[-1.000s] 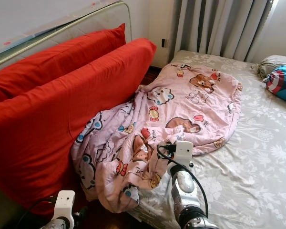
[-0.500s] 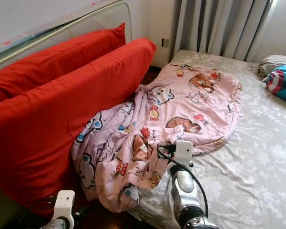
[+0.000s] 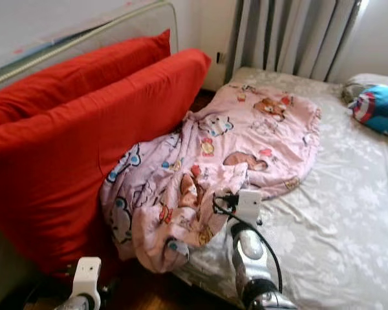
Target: Clean up the room
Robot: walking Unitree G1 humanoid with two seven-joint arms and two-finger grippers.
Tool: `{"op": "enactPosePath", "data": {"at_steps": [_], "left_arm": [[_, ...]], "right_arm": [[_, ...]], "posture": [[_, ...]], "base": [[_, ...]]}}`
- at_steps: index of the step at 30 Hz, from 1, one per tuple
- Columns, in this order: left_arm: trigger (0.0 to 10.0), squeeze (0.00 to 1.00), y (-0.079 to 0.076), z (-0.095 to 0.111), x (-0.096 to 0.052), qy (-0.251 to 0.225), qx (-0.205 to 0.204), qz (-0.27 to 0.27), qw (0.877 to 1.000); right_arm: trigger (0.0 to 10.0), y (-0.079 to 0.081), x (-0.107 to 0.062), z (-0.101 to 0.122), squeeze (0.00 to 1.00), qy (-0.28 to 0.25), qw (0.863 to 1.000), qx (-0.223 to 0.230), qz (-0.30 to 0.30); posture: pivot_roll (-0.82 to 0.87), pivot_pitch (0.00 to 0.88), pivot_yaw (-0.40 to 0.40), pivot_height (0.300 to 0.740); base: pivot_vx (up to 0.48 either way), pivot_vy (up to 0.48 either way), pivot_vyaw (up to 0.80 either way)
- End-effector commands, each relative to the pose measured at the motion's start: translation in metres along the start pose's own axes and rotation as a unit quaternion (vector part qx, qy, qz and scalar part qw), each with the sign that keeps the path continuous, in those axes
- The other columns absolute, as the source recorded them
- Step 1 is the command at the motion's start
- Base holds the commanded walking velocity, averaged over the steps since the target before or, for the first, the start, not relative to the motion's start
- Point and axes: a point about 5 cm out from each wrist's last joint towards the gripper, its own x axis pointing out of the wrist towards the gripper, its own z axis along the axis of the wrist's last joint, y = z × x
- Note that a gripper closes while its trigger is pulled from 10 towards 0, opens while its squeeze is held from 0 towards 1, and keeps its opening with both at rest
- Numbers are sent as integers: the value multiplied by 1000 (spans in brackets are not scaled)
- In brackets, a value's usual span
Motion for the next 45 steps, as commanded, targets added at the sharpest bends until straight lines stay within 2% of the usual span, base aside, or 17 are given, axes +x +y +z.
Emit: {"op": "enactPosePath", "data": {"at_steps": [1, 14, 27, 29, 31, 37, 42, 43, 45], "left_arm": [[10000, 0, 1, -4, -1, 7, 3, 0, 1000], [10000, 0, 1, -3, -1, 7, 3, -1, 1000], [10000, 0, 1, -3, -1, 7, 5, -1, 1000], [10000, 0, 1, -3, -1, 7, 5, -1, 1000], [10000, 0, 1, -3, -1, 7, 5, -1, 1000], [10000, 0, 1, -3, -1, 8, 5, -1, 1000], [10000, 0, 1, -3, -1, 10, 7, 0, 1000], [10000, 0, 1, -3, -1, 10, 8, 0, 1000], [10000, 0, 1, -4, -1, 11, 9, 0, 1000]], "right_arm": [[10000, 2, 1, 0, 0, 3, 1000, -5, 5], [10000, 2, 2, 4, 0, -12, 1000, -2, -2], [10000, -5, 7, 28, 0, -83, 996, -2, -31], [10000, -2, 9, 38, 0, -108, 993, -29, -26], [10000, -2, 9, 39, 0, -111, 993, -32, -26], [10000, 4, 13, 61, 0, -165, 983, -78, -7], [10000, 11, 13, 79, 0, -212, 972, -102, 9], [10000, 16, 13, 86, 0, -230, 966, -114, 20], [10000, 20, 13, 85, 0, -224, 967, -117, 36]], "posture": [[-55, 0, 19, 740], [-55, 0, 19, 740], [-54, 0, 22, 740], [-54, 0, 22, 740], [-54, 0, 22, 740], [-55, 0, 20, 740], [-56, 1, 18, 740], [-57, 3, 17, 740], [-61, 4, 17, 740]], "base": [[-262, 0, 0], [-266, 0, 0], [-264, 0, 0], [-268, 0, 0], [-266, 0, 0], [-264, 0, 0], [-52, 0, 0], [0, 0, 0], [0, 0, 0]]}}
